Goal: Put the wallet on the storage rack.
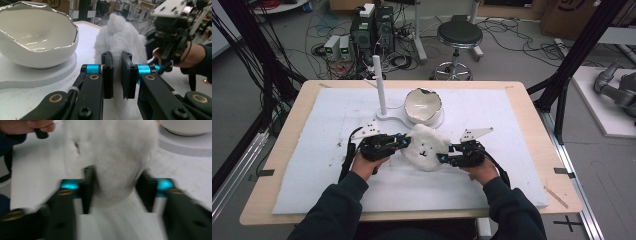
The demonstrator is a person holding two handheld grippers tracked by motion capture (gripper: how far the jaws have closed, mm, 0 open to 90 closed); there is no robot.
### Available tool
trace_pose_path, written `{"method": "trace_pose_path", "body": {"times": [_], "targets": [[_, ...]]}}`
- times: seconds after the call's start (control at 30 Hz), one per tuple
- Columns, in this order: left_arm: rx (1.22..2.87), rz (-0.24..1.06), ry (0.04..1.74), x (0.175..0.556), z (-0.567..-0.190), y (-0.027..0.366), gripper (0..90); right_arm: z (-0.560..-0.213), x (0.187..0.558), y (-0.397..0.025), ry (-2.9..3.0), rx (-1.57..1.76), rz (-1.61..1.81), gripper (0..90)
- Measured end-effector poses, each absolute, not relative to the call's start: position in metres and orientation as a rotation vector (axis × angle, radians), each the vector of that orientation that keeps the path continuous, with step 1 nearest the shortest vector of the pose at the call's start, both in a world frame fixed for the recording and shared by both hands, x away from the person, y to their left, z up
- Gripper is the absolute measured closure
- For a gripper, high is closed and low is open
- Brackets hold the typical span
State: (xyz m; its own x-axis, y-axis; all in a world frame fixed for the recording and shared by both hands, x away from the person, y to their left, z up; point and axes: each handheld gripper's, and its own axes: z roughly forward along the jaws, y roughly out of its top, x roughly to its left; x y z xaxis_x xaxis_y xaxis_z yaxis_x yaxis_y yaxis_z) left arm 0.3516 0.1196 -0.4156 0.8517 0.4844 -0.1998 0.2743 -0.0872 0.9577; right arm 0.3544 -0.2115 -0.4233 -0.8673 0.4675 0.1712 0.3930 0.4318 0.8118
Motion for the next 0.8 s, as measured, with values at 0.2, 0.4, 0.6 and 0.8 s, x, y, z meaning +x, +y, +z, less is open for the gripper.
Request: {"method": "trace_pose_path", "body": {"times": [0.2,0.4,0.6,0.8], "targets": [[1.852,0.274,0.673,0.353,-0.423,0.113,44.8,-0.416,0.351,-0.218,2.569,0.626,1.334,74.7],[1.8,0.192,0.575,0.351,-0.414,0.112,52.7,-0.408,0.345,-0.21,2.573,0.455,1.302,74.4],[1.807,0.224,0.511,0.347,-0.412,0.112,76.7,-0.406,0.35,-0.22,2.514,0.614,1.435,64.7],[1.715,0.178,0.487,0.347,-0.41,0.116,77.0,-0.41,0.356,-0.225,2.489,0.789,1.61,41.5]]}}
